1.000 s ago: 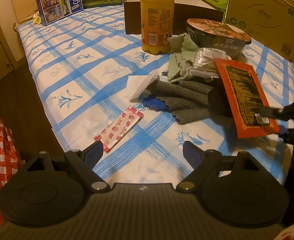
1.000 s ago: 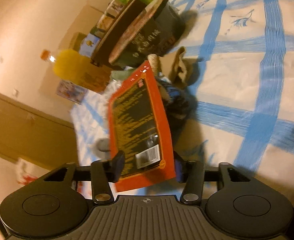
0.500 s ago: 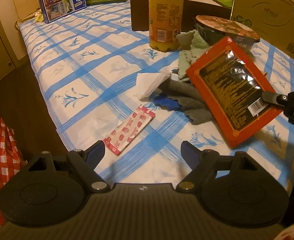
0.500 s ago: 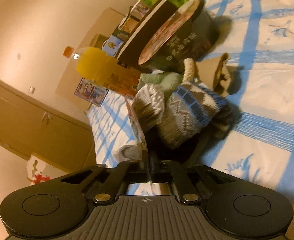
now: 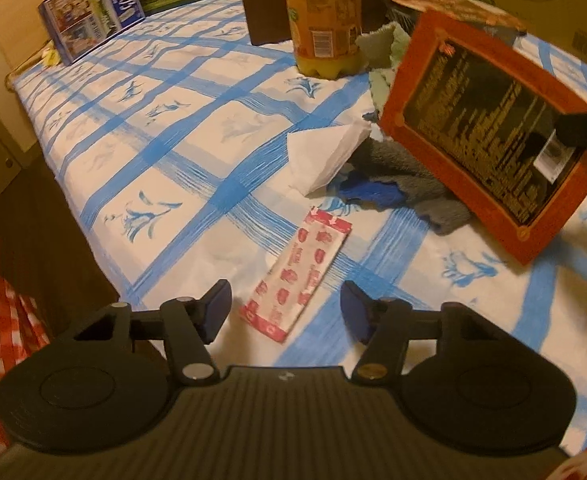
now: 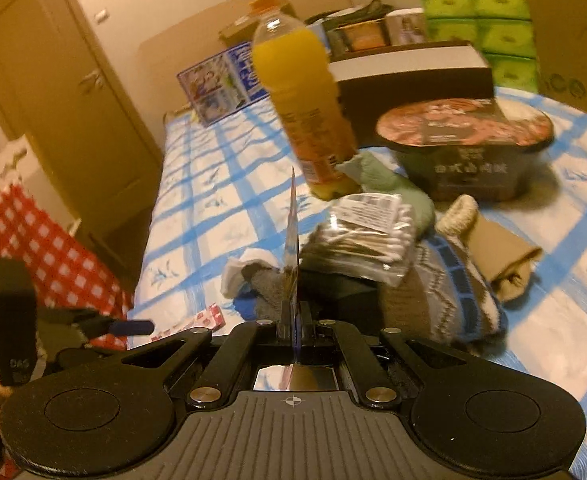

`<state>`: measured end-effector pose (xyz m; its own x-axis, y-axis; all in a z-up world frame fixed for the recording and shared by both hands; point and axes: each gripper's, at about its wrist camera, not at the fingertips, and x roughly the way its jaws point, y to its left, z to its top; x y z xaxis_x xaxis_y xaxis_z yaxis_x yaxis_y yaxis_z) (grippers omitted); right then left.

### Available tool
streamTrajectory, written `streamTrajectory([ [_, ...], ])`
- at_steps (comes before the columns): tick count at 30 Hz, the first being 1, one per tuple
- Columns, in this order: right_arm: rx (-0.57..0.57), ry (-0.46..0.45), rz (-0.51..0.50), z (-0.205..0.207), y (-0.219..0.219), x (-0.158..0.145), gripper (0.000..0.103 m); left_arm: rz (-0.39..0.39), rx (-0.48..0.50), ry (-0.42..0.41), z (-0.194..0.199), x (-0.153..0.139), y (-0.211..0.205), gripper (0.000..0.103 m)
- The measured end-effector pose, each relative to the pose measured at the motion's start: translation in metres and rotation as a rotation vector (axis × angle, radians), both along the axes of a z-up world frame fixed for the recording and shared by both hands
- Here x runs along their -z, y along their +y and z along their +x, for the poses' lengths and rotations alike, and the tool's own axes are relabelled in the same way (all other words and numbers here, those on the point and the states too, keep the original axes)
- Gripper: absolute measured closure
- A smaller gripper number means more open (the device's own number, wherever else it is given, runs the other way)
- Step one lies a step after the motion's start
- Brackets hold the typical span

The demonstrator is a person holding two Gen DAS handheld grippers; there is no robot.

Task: Organize soft objects
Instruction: 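Grasp the pink strip packet with the left tool while the right tool lifts the red packet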

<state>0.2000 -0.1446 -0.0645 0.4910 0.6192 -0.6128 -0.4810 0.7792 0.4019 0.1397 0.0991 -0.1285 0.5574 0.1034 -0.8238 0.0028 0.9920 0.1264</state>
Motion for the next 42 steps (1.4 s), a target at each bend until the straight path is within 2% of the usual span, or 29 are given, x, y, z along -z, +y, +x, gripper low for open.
streamTrajectory([
  [4,-0.021,0.008,-0.036,0.003,0.014,0.008,0.102,0.021,0.057,0.019,0.010,0.008,0.003,0.051],
  [8,-0.025,0.018,-0.071,0.008,0.023,0.009,0.102,0.003,0.106,0.015,0.015,0.011,0.006,0.065],
  [11,-0.026,0.014,-0.072,0.008,0.026,0.007,0.102,-0.033,0.131,0.023,0.019,0.012,0.009,0.071],
  [14,-0.023,0.017,-0.079,0.011,0.028,0.006,0.102,-0.061,0.137,0.026,0.021,0.012,0.011,0.072],
  [18,-0.019,0.017,-0.095,0.014,0.031,0.007,0.102,-0.057,0.143,0.028,0.021,0.011,0.009,0.074],
  [29,-0.027,-0.027,-0.104,0.017,0.036,0.006,0.102,-0.071,0.080,0.010,0.019,0.003,0.011,0.079],
  [36,-0.020,-0.068,-0.052,0.012,0.020,-0.016,0.102,-0.057,0.055,-0.008,0.013,-0.014,0.013,0.079],
  [42,0.023,-0.059,0.011,0.030,-0.011,-0.039,0.103,-0.054,0.032,-0.058,0.016,-0.039,0.019,0.079],
])
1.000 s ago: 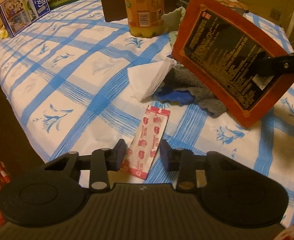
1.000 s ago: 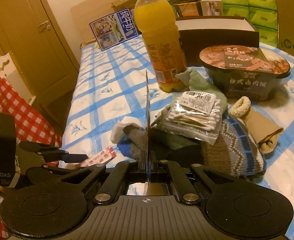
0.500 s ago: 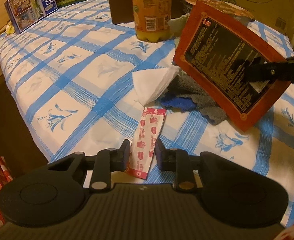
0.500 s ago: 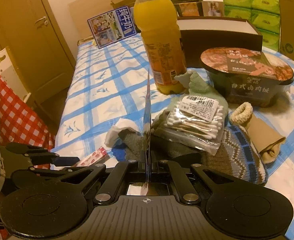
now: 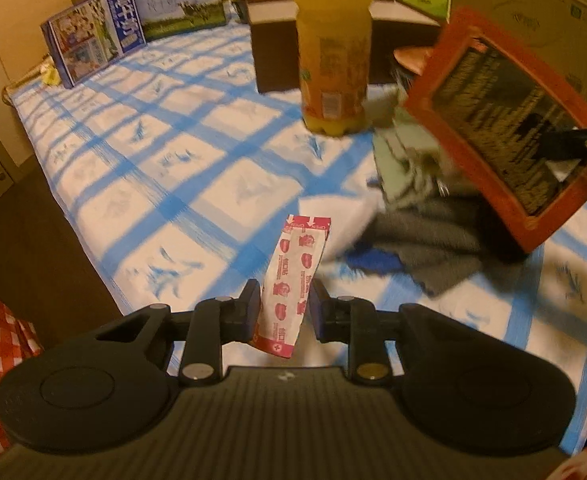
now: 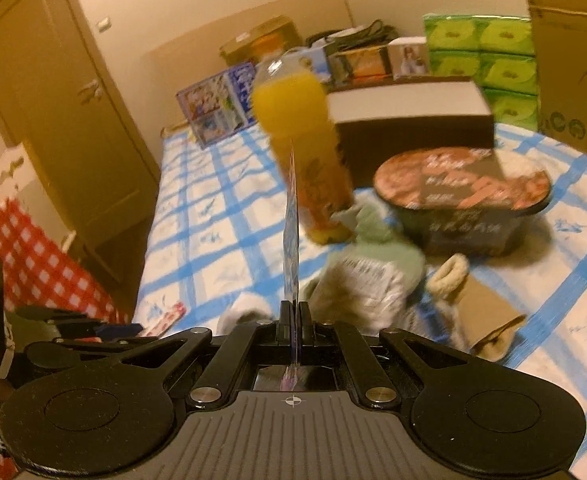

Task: Organize soft objects
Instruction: 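Carry both packets into the open white box and open both tools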

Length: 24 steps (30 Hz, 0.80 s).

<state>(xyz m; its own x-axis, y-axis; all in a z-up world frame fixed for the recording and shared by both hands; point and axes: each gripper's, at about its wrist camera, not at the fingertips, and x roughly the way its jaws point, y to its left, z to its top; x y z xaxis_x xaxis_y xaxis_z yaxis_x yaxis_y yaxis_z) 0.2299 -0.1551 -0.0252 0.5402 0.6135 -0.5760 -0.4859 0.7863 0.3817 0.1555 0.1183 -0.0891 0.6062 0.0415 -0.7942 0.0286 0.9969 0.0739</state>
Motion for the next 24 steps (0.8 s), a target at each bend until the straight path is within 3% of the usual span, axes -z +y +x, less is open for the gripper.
streamTrajectory([
  [11,0.075,-0.049,0.080,0.092,-0.041,-0.044,0.102,0.011,-0.024,-0.103,0.061,-0.043,0.031,0.079],
  [18,0.101,-0.156,0.064,0.161,-0.043,-0.069,0.102,0.030,-0.019,-0.189,0.131,-0.072,0.053,0.079],
  [24,0.107,-0.187,0.091,0.230,-0.031,-0.077,0.102,0.037,-0.003,-0.272,0.201,-0.100,0.062,0.079],
])
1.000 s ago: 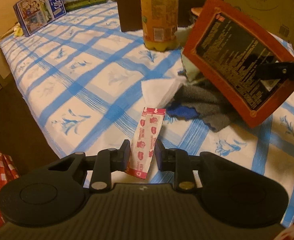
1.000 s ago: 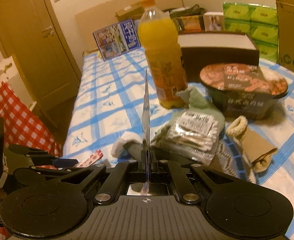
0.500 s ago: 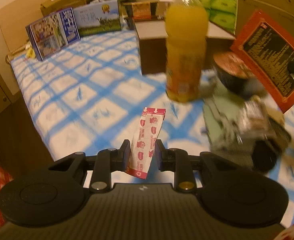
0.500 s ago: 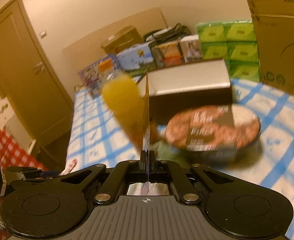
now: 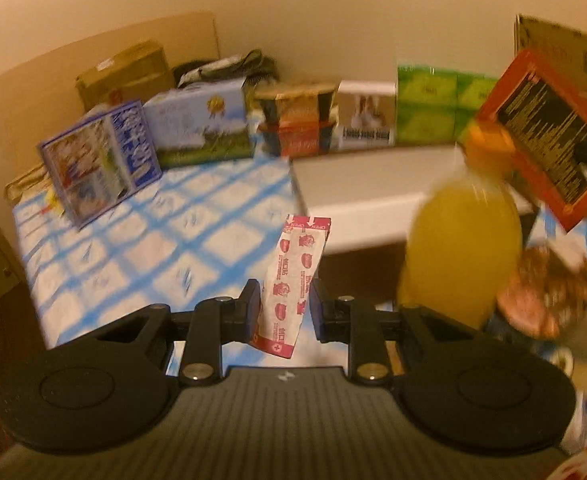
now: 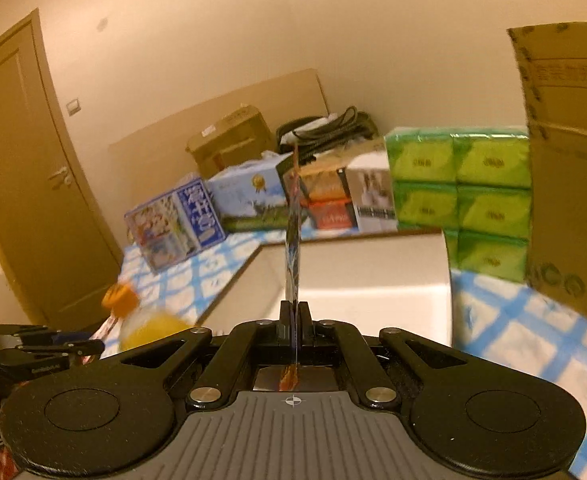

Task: Organize soft objects
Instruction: 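Carry both packets into the open white box and open both tools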

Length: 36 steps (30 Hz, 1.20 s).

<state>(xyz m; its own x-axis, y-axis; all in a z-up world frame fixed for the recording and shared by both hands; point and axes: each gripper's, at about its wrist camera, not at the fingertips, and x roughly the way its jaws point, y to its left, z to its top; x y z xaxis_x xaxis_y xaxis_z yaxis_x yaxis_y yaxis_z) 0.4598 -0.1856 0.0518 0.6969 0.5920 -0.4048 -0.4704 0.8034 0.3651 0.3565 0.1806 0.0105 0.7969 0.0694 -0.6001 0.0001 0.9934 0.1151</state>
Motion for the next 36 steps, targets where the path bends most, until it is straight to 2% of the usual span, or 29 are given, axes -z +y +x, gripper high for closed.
streamTrajectory([
  [4,0.014,0.005,0.023,0.045,0.013,0.002,0.102,-0.041,0.036,-0.039,0.054,-0.015,0.003,0.079],
  [9,0.027,0.045,0.042,0.090,0.028,0.013,0.102,-0.073,0.083,-0.039,0.121,-0.019,-0.001,0.079],
  [17,0.042,0.110,0.017,0.132,0.046,0.041,0.102,-0.087,0.149,0.039,0.202,0.007,-0.023,0.078],
  [20,0.037,0.127,0.060,0.145,0.046,0.051,0.102,-0.078,0.174,0.060,0.221,0.017,-0.032,0.075],
  [23,0.054,0.159,0.075,0.160,0.049,0.063,0.100,-0.078,0.200,0.090,0.237,0.028,-0.037,0.062],
  [24,0.061,0.175,0.061,0.165,0.050,0.068,0.091,-0.075,0.199,0.101,0.243,0.033,-0.038,0.060],
  [25,0.067,0.190,0.050,0.168,0.051,0.072,0.066,-0.070,0.195,0.111,0.247,0.037,-0.038,0.060],
  [27,0.101,0.200,0.042,0.171,0.049,0.080,0.045,-0.058,0.199,0.127,0.253,0.043,-0.040,0.059],
  [33,0.122,0.213,0.010,0.168,0.035,0.082,0.045,-0.038,0.208,0.133,0.253,0.050,-0.038,0.058],
  [36,0.122,0.211,-0.003,0.159,0.028,0.076,0.045,-0.045,0.180,0.134,0.249,0.049,-0.029,0.059],
])
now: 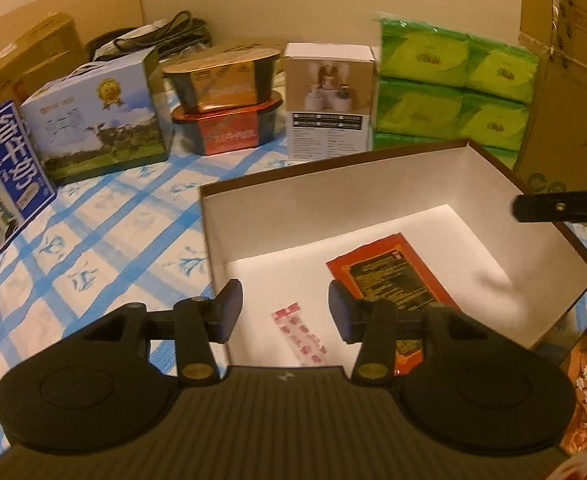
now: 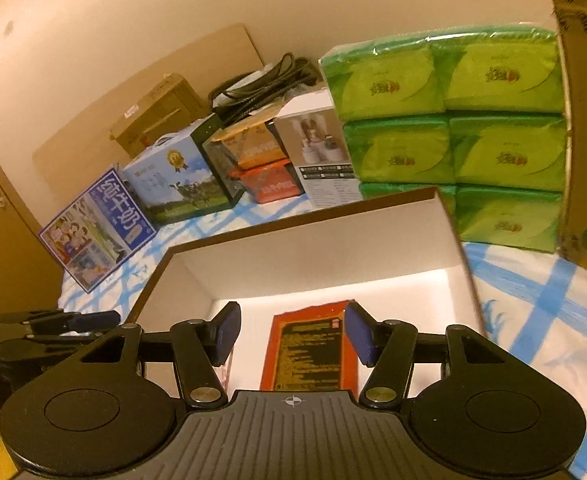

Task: Organize soft objects
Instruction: 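Carry both packets into the open white box and open both tools, then move both tools back from the box to the pile of items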

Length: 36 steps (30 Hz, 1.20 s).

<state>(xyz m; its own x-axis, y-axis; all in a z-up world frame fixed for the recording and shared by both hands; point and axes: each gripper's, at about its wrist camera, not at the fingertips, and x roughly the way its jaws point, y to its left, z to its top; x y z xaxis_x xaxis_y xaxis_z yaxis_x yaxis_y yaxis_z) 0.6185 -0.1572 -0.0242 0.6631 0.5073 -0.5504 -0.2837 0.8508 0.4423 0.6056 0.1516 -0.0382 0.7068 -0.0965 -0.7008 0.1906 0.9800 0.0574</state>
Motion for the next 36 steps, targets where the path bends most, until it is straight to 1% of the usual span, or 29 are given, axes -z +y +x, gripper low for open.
streamTrajectory([
  [6,0.001,-0.027,-0.027,-0.030,-0.010,-0.021,0.045,-0.011,-0.028,-0.010,-0.022,-0.015,0.016,0.059],
  [14,0.049,-0.028,-0.065,-0.091,-0.026,-0.051,0.045,-0.071,-0.084,-0.019,-0.081,-0.049,0.034,0.059],
  [17,0.065,-0.022,-0.071,-0.119,-0.032,-0.059,0.044,-0.092,-0.116,-0.015,-0.109,-0.062,0.042,0.058],
  [22,0.079,-0.026,-0.058,-0.172,-0.041,-0.070,0.035,-0.092,-0.156,-0.019,-0.166,-0.079,0.047,0.058],
  [25,0.090,-0.032,-0.059,-0.204,-0.046,-0.075,0.033,-0.105,-0.167,-0.019,-0.202,-0.086,0.044,0.058],
  [29,0.099,-0.043,-0.048,-0.247,-0.053,-0.079,0.031,-0.103,-0.177,-0.027,-0.246,-0.091,0.034,0.056],
  [36,0.072,-0.055,-0.027,-0.315,-0.060,-0.078,0.031,-0.135,-0.173,-0.029,-0.318,-0.092,0.007,0.056],
])
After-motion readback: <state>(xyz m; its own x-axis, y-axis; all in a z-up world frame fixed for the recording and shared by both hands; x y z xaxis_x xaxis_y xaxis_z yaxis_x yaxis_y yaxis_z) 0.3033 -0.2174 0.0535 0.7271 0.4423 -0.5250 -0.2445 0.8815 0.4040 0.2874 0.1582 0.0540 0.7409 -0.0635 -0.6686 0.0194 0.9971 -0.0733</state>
